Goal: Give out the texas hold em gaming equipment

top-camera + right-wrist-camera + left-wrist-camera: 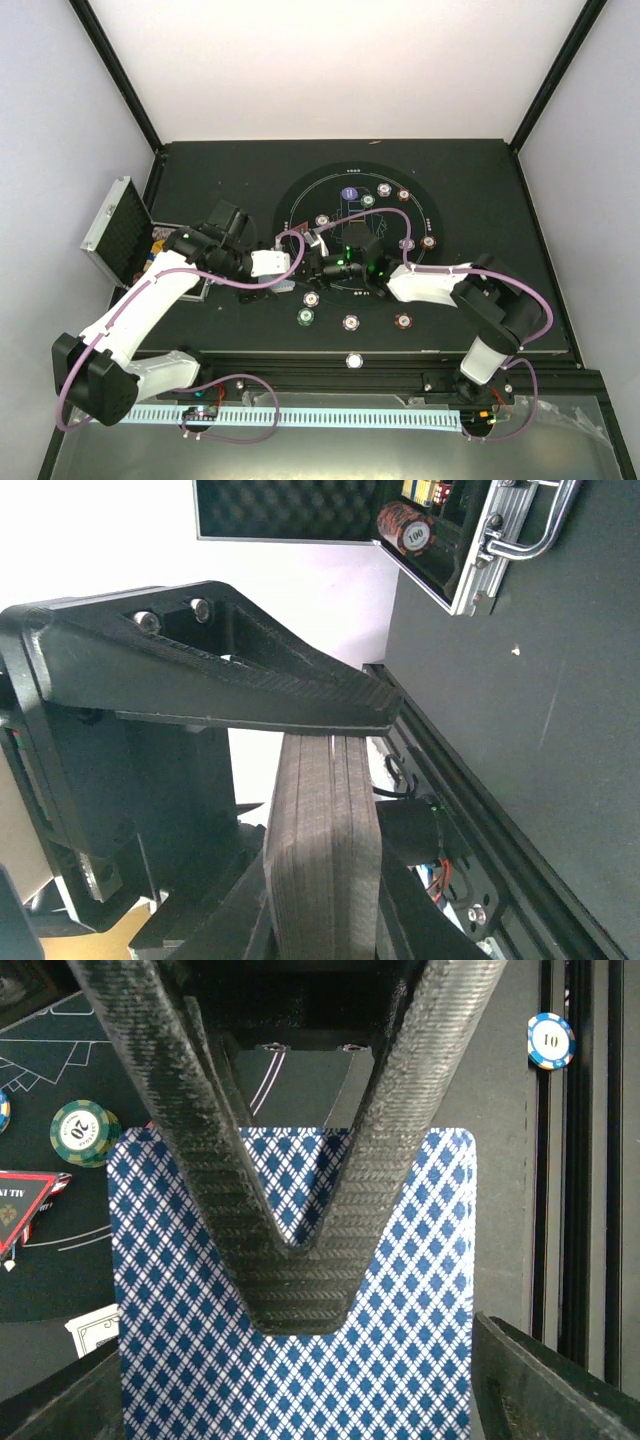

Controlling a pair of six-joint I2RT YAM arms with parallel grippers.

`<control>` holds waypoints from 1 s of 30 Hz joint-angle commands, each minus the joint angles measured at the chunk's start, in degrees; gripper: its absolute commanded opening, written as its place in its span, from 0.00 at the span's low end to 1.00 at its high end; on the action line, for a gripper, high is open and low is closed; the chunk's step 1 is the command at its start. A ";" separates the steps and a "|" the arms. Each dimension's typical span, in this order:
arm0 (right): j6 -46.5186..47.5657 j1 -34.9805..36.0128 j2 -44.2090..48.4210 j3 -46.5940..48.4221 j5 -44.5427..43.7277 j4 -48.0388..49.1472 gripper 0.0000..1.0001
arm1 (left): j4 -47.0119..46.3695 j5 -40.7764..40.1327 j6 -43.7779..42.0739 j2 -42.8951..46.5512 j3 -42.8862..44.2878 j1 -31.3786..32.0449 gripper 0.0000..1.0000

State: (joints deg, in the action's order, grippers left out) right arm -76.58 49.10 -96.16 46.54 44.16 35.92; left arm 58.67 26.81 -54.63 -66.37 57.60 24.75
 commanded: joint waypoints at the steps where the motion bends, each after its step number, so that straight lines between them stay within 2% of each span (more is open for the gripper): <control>1: -2.03 -0.24 -0.12 -0.34 1.03 5.99 0.01 | 1.21 3.49 -1.54 0.66 1.22 -0.54 0.78; 6: -2.17 -0.28 -0.59 -0.38 1.00 6.22 0.01 | 1.29 4.61 -2.34 1.30 0.64 -1.27 0.64; 8: -2.41 -0.26 -0.78 -0.45 1.01 6.78 0.01 | 1.26 4.78 -2.58 1.66 0.29 -1.29 0.62; 10: -2.80 -0.23 -0.89 -0.49 1.09 7.29 0.01 | 1.40 4.83 -2.78 1.83 -0.04 -1.39 0.64; 13: -2.93 -0.28 -0.88 -0.24 1.02 7.32 0.01 | 1.19 5.04 -2.70 2.06 -0.74 -1.37 0.75; 18: -2.73 -0.24 -0.70 0.04 1.05 6.90 0.01 | 0.16 4.92 -2.62 2.47 -1.50 -1.37 0.77; 22: -2.21 -0.26 -0.61 0.17 0.93 5.99 0.01 | 0.29 4.66 -2.97 2.34 -1.32 -1.37 0.67; 26: -1.62 -0.26 -0.79 0.30 0.72 4.87 0.01 | 0.69 4.74 -3.29 2.31 -0.89 -1.39 0.47; 30: 0.25 -0.24 -0.72 0.83 0.24 1.76 0.01 | 1.65 4.75 -3.51 2.08 -0.11 -1.39 0.40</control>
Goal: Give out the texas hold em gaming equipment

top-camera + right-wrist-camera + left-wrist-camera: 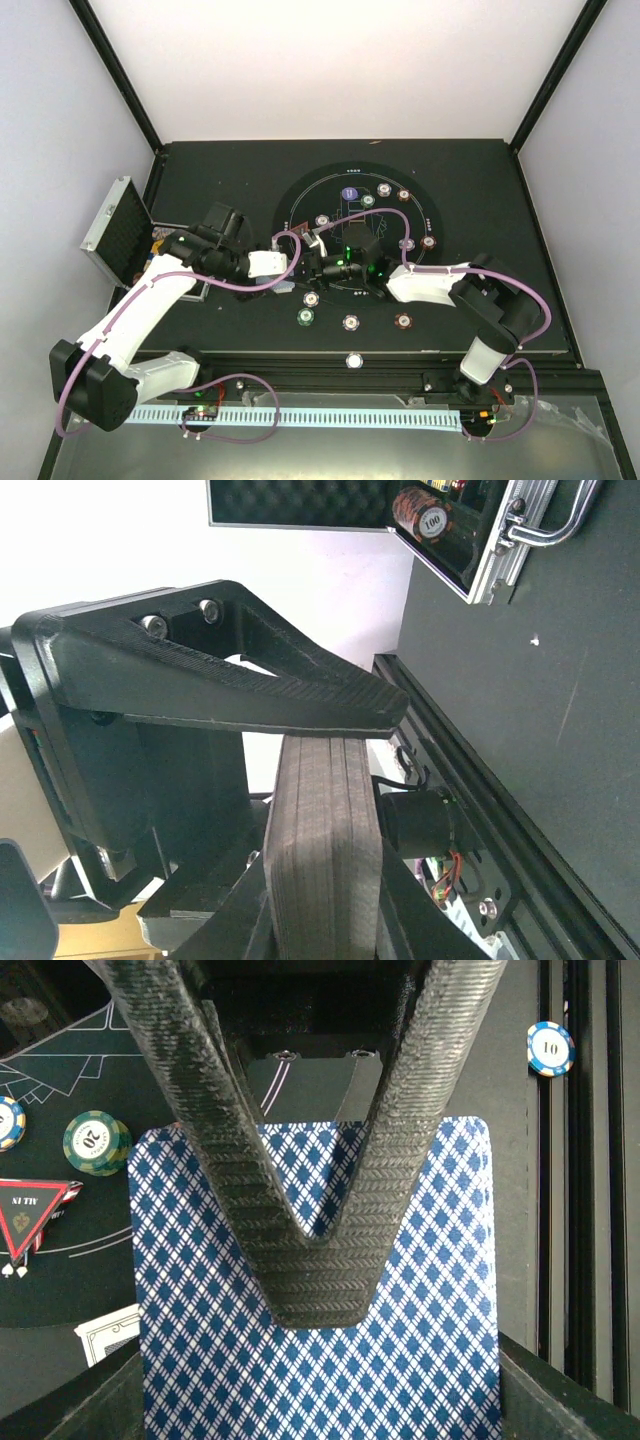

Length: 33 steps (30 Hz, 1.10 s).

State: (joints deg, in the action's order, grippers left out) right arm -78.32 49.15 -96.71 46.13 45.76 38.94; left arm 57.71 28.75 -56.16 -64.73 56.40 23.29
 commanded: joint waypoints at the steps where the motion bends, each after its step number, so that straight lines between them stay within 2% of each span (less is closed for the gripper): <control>1: 2.83 -0.28 -0.11 1.57 -1.49 -2.53 0.01 | 2.88 2.76 -2.01 0.40 1.39 0.09 0.37; 3: 4.32 -0.29 -0.04 2.06 -1.99 -4.97 0.01 | 3.25 2.80 -1.96 0.29 1.87 0.09 0.28; 6: 6.71 -0.29 0.03 2.60 -3.02 -8.19 0.01 | 3.58 2.84 -1.62 0.22 2.62 0.09 0.04; 7: 7.37 -0.28 0.00 2.73 -3.35 -9.23 0.02 | 3.50 2.80 -1.40 0.35 2.78 0.09 0.02; 9: 8.85 -0.34 0.09 2.99 -4.24 -11.53 0.07 | 3.69 2.75 -1.21 0.39 3.14 0.09 0.02; 10: 9.41 -0.34 0.09 3.12 -4.57 -12.66 0.13 | 3.88 2.71 -1.19 0.24 3.29 0.09 0.01; 12: 10.62 -0.37 0.18 3.82 -5.13 -14.72 0.29 | 4.34 2.66 -1.35 -0.10 3.47 0.09 0.02; 17: 13.64 -0.39 0.33 6.45 -5.78 -20.21 0.51 | 4.25 2.14 -1.35 -0.10 2.92 0.09 0.02; 23: 10.49 0.09 -1.28 7.07 -2.77 -14.51 0.62 | 3.47 1.49 -1.06 -0.46 2.55 0.08 0.02; 27: 8.68 1.17 -2.53 7.41 -1.19 -11.32 0.63 | 3.28 1.02 -1.00 -0.79 2.49 0.09 0.02; 33: 8.63 1.70 -3.53 7.58 -1.06 -11.59 0.63 | 3.13 0.69 -0.97 -0.89 2.35 0.07 0.02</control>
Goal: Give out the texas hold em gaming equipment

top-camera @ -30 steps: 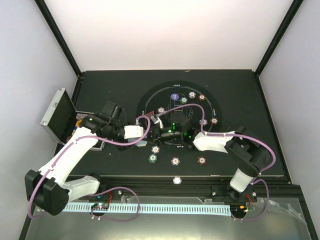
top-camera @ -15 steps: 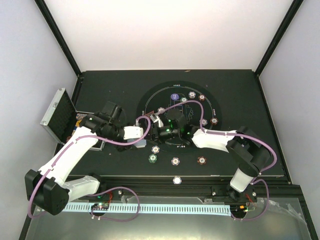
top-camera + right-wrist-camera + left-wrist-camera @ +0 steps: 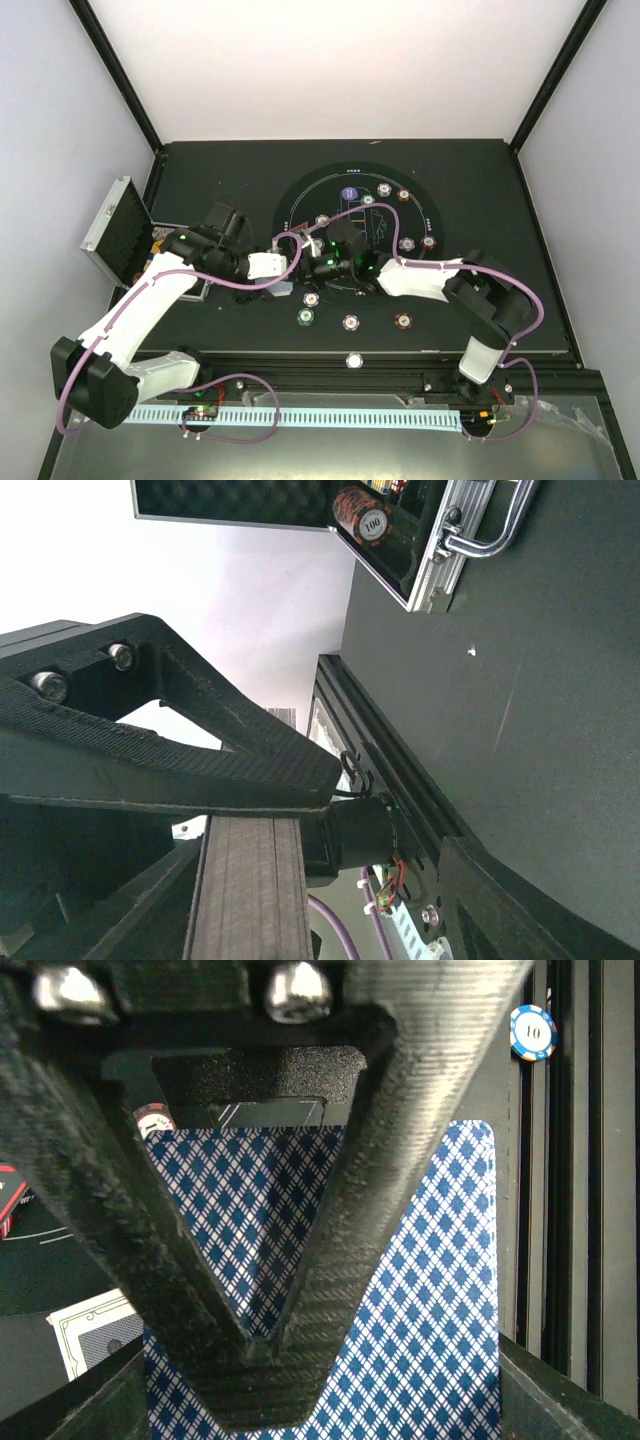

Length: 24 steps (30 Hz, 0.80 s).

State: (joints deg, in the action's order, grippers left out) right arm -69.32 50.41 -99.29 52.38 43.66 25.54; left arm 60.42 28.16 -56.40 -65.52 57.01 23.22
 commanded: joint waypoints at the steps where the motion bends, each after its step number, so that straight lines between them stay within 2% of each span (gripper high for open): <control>1: -0.26 0.39 -1.04 1.37 1.00 1.49 0.63 | 0.40 1.12 -0.73 -0.12 1.72 0.14 0.02; 9: 5.13 -1.72 0.54 0.47 -0.48 -6.60 0.55 | 0.58 -0.63 -0.86 0.08 1.40 0.07 0.02; 24: 8.80 -3.00 5.59 -1.43 -2.12 -11.87 0.45 | -0.11 -1.09 -1.07 -0.51 0.77 -0.96 0.02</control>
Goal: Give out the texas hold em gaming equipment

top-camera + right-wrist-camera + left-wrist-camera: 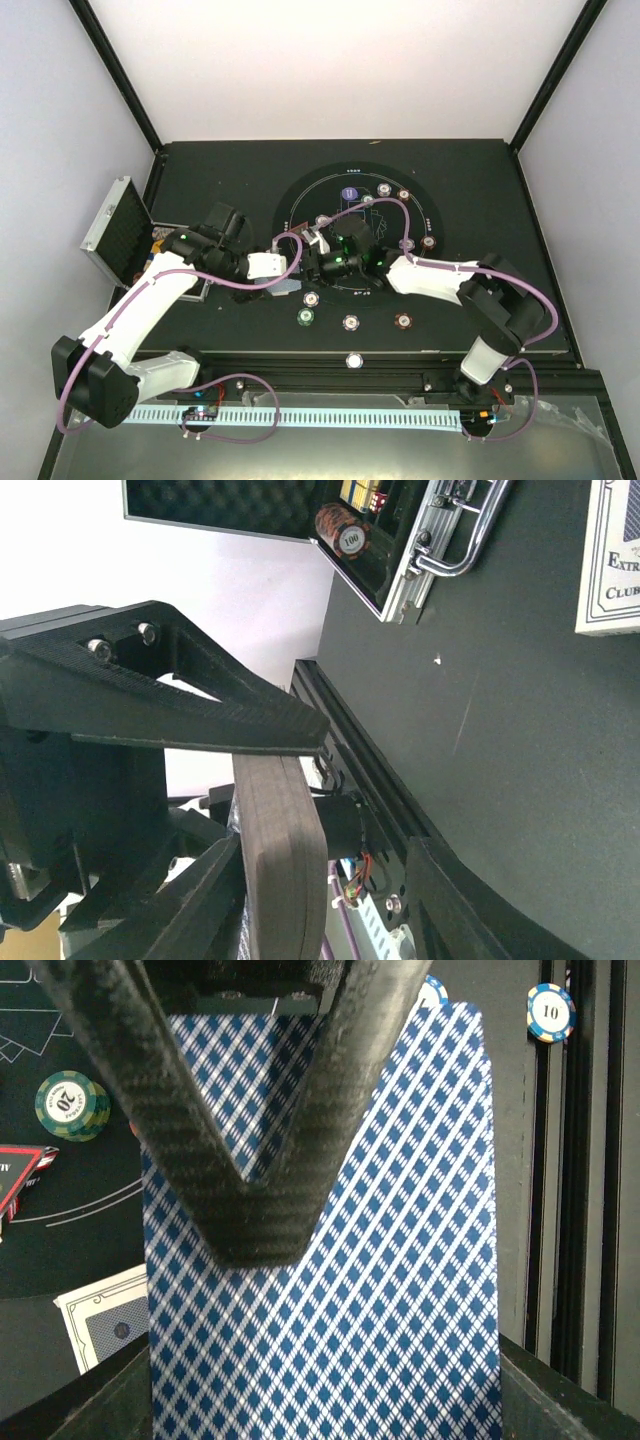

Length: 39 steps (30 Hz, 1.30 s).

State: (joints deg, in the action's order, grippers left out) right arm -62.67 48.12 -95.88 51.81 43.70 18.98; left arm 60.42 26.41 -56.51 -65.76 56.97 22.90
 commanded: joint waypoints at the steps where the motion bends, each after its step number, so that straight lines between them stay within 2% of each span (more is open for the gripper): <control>1: 2.41 -0.82 2.55 -0.76 -2.30 -5.77 0.45 | -0.25 0.57 -1.01 -0.27 0.66 -0.70 0.01; 6: 3.16 -1.45 4.62 -0.74 -3.00 -7.76 0.35 | -0.82 0.44 -0.95 -0.52 0.34 -1.14 0.02; 21: 4.30 -2.17 7.45 -0.96 -3.31 -10.12 0.18 | -1.28 -0.36 -1.20 -0.89 -0.15 -1.71 0.01; 26: 5.38 -3.86 9.25 -1.59 -2.97 -11.85 0.06 | -1.23 -0.58 -1.58 -0.94 -0.41 -2.53 0.02; 39: 7.77 -9.29 9.49 0.84 0.68 -14.80 0.02 | -0.29 -0.99 -3.05 -0.99 -0.50 -5.20 0.01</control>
State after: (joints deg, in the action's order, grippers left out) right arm -56.21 40.38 -86.72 50.96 42.28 5.54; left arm 59.99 25.19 -57.89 -66.78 56.21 18.63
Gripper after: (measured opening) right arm 0.026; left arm 0.680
